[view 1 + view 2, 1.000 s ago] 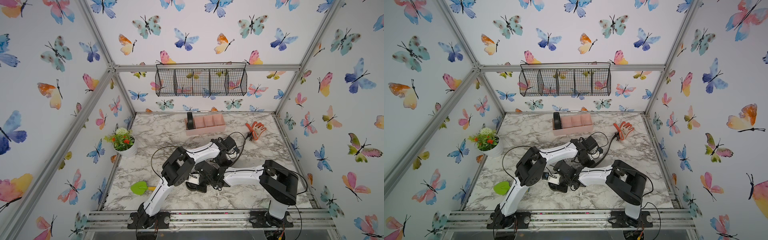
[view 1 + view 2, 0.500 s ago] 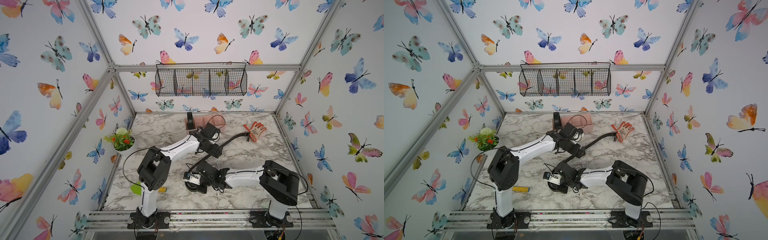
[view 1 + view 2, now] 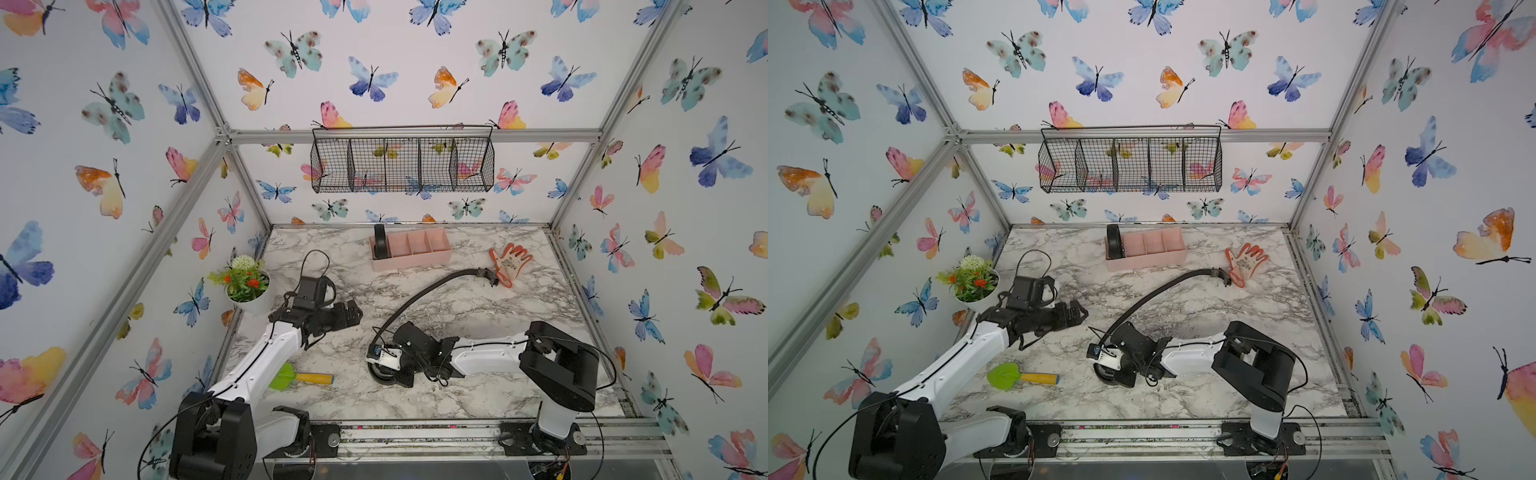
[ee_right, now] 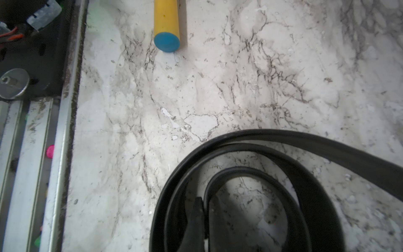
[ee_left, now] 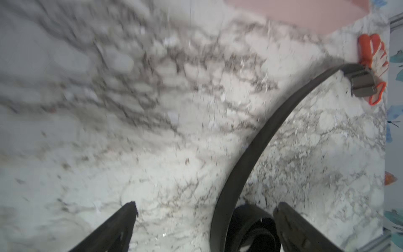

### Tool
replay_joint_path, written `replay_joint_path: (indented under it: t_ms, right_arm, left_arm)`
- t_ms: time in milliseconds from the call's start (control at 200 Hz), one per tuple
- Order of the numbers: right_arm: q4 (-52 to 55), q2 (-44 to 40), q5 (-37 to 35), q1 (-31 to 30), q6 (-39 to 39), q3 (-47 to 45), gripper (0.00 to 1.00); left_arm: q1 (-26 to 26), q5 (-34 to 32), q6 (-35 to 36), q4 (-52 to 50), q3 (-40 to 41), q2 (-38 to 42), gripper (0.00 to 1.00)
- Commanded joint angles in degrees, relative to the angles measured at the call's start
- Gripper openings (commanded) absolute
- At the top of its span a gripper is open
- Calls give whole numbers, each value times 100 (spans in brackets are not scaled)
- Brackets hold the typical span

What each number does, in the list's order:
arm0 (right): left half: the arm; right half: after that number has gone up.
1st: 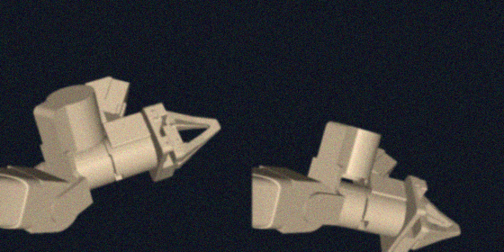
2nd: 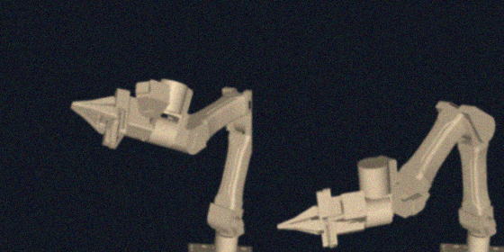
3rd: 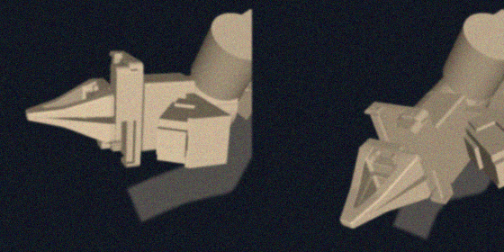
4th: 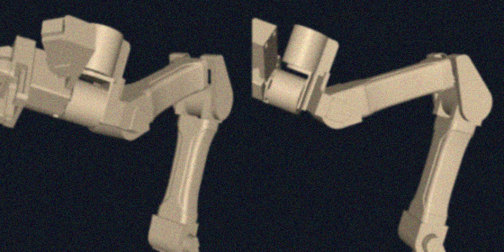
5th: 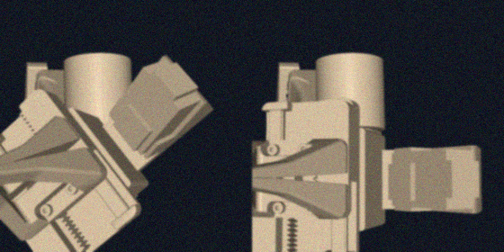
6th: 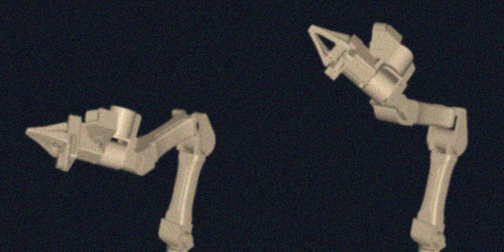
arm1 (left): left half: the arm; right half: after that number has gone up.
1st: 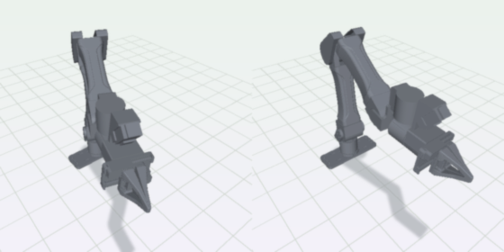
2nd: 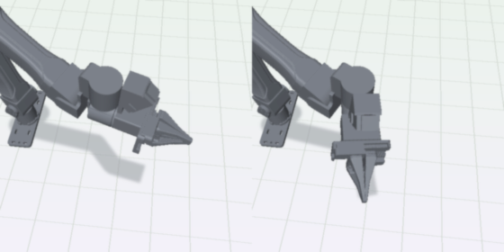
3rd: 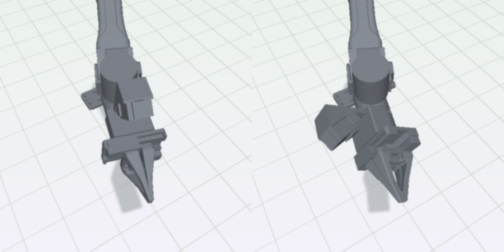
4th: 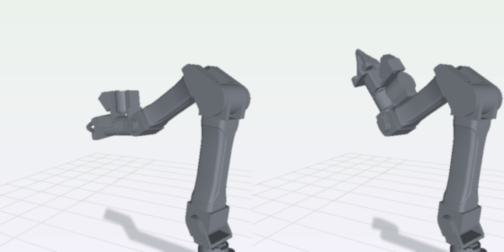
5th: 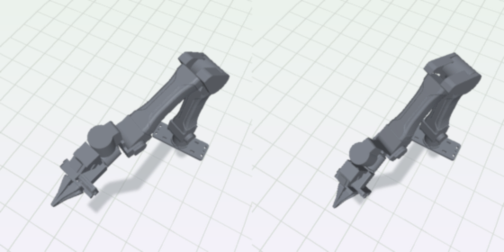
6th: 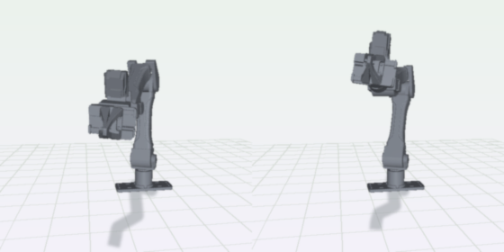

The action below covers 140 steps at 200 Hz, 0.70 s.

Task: Place the belts into the storage roll
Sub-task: Roll the belt at the center of the board.

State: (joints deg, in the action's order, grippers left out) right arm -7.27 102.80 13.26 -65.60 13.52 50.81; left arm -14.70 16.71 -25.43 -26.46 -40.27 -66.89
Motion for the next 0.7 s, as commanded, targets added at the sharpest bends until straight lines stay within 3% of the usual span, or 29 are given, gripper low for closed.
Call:
replay_joint_path:
  t_ms: [0, 140, 255, 430, 696]
  right_arm:
    - [451, 56, -28, -38, -110, -236, 3]
    - [454, -38, -32, -35, -165, -247, 3]
    - [482, -81, -11, -39, -183, -251, 3]
    - [521, -62, -17, -32, -174, -220, 3]
    - [540, -43, -9, -38, -181, -176, 3]
  left_arm:
    - [-400, 688, -770, 375, 373, 528, 98]
    - [-424, 1044, -806, 155, 409, 265, 98]
    - [-551, 1572, -950, 554, 802, 280, 99]
    - [-847, 1598, -1230, 892, 1186, 262, 100]
    - [-1202, 1584, -1484, 1375, 1604, -17, 90]
